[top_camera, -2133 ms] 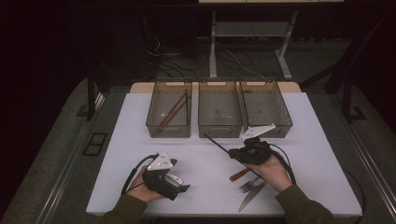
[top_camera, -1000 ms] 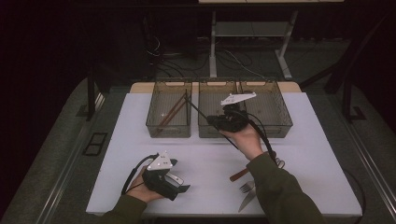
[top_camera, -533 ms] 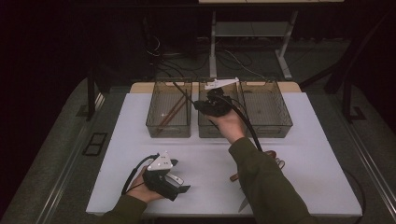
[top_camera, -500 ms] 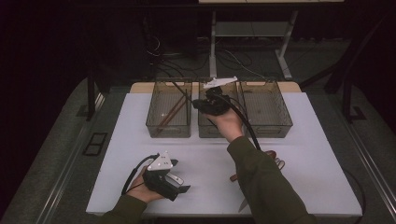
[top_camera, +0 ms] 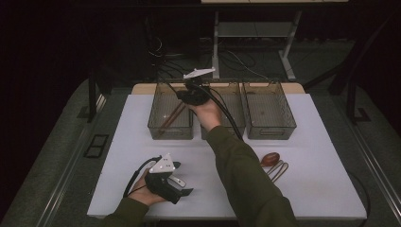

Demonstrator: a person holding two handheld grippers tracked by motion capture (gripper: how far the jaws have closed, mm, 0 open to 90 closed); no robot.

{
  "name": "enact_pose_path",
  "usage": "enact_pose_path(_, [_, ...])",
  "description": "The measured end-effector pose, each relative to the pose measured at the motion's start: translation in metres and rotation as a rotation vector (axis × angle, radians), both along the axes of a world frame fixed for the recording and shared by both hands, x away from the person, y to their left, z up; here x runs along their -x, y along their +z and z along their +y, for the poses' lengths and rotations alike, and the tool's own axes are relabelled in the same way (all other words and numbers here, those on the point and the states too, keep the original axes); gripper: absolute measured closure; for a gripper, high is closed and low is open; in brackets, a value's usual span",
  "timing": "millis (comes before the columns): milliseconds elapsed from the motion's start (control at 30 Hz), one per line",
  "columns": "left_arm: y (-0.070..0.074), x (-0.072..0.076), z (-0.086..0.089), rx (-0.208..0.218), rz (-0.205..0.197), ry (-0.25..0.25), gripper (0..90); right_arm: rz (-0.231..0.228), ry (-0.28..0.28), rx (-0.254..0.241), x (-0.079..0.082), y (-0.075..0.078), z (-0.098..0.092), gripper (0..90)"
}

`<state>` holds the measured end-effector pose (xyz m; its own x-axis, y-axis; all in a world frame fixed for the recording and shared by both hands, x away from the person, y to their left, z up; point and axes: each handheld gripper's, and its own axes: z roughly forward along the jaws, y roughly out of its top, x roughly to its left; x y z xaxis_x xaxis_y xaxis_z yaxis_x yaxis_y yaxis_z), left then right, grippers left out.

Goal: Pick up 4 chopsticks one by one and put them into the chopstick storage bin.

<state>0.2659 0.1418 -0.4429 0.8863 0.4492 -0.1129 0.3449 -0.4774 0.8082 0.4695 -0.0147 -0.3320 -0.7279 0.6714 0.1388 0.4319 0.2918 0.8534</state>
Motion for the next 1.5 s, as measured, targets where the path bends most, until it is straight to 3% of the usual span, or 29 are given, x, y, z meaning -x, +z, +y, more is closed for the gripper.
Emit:
enact_pose_path(367, [0.0, 0.0, 0.0, 0.002, -0.006, -0.004, 0.0, 0.02, -0.004, 0.028, -0.017, -0.017, 0.039, 85.6])
enact_pose_path(800, [0.001, 0.0, 0.0, 0.001, -0.006, -0.009, 0.0, 0.086, -0.024, 0.069, -0.026, -0.041, 0.052, 84.8])
enact_pose_path(867, [0.001, 0.0, 0.0, 0.001, -0.007, -0.011, 0.0, 0.106, -0.025, 0.079, -0.027, -0.044, 0.053, 73.6])
enact_pose_path(1033, [0.001, 0.0, 0.0, 0.0, -0.007, -0.012, 0.0, 0.09, -0.036, 0.125, -0.025, -0.044, 0.052, 64.9])
enact_pose_path(1233, [0.001, 0.0, 0.0, 0.001, -0.006, -0.008, 0.0, 0.083, -0.012, 0.112, -0.021, -0.037, 0.046, 51.9])
enact_pose_path(1500, [0.001, 0.0, 0.0, 0.001, -0.006, -0.012, 0.0, 0.087, 0.03, 0.091, -0.009, -0.03, 0.03, 46.4])
